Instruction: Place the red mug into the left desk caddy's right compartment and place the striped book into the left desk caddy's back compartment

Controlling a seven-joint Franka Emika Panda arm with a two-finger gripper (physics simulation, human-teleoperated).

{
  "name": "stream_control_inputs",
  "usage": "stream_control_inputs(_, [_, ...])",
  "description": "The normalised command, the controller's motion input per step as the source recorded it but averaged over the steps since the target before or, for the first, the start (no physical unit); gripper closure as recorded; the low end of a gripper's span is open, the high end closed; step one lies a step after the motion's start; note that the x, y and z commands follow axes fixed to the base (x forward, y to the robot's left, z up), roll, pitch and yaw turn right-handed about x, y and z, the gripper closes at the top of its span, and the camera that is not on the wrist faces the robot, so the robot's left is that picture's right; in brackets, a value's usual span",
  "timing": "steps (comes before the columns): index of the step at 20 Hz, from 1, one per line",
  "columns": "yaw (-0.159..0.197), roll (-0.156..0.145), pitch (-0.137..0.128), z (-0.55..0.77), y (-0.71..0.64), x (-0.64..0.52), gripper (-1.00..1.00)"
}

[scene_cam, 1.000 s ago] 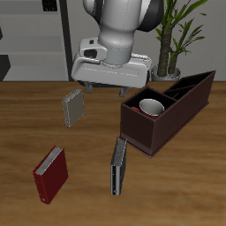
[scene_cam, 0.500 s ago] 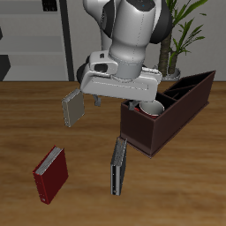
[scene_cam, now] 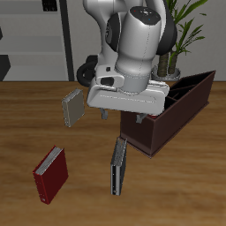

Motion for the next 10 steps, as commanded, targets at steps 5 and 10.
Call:
stream_control_inputs(5, [-0.01, 0.006, 0.007, -0.32, -0.06, 0.15, -1.0])
stream_control_inputs(10, [-0.024, 0.003, 0.003, -0.31, -0.06, 0.07, -1.0])
